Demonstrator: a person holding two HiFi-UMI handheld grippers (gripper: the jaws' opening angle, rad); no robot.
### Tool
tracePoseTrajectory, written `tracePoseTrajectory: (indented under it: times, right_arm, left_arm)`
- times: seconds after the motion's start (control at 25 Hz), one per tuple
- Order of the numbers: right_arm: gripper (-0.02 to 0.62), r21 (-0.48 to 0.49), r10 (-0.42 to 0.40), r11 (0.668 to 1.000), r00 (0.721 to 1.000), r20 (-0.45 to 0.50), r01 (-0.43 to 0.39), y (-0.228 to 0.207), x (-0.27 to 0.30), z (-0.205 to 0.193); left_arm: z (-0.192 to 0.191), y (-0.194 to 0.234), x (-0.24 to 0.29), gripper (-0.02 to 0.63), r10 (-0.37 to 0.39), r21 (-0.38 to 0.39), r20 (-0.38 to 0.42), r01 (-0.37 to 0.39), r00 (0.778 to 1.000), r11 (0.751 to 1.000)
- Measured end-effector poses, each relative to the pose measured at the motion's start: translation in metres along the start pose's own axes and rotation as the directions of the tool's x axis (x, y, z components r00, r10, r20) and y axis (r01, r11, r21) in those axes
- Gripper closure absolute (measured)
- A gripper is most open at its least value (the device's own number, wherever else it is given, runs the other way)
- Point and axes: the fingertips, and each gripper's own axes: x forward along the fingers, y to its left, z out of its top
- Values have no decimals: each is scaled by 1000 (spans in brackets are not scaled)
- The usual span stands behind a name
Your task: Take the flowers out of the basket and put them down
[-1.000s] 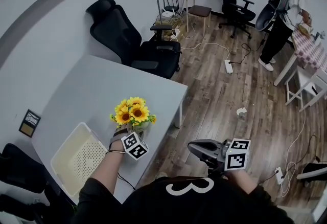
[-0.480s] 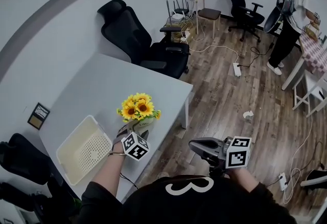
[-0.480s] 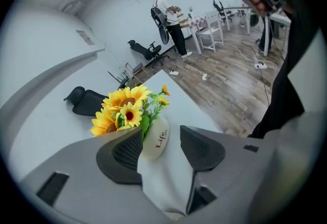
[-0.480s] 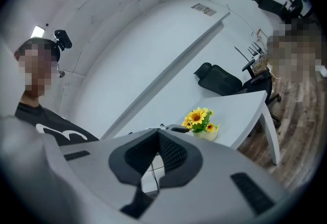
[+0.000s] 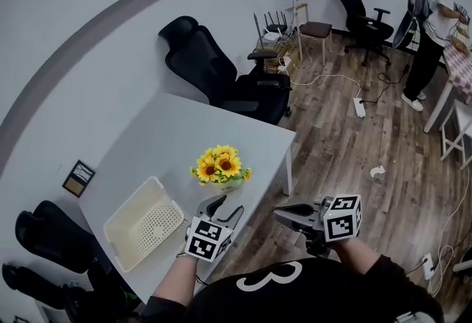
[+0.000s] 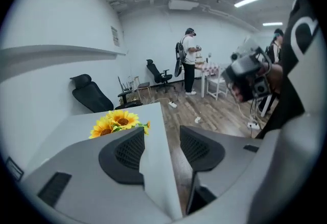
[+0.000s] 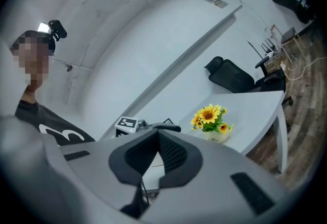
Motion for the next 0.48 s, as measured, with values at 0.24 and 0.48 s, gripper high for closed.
tracePoseTrajectory:
  times: [0.24,0.48]
  right_arm:
    - [588,-15,52,998,997,-48,-53,16,34,-8]
    - [588,-32,56,998,993,-104,-60,52,54,-36]
  left_arm:
    - [17,-14,-50,498,-59,-228,122,85,991,970]
    - [7,-53,-100,594,-164,-319,223,231,961,919]
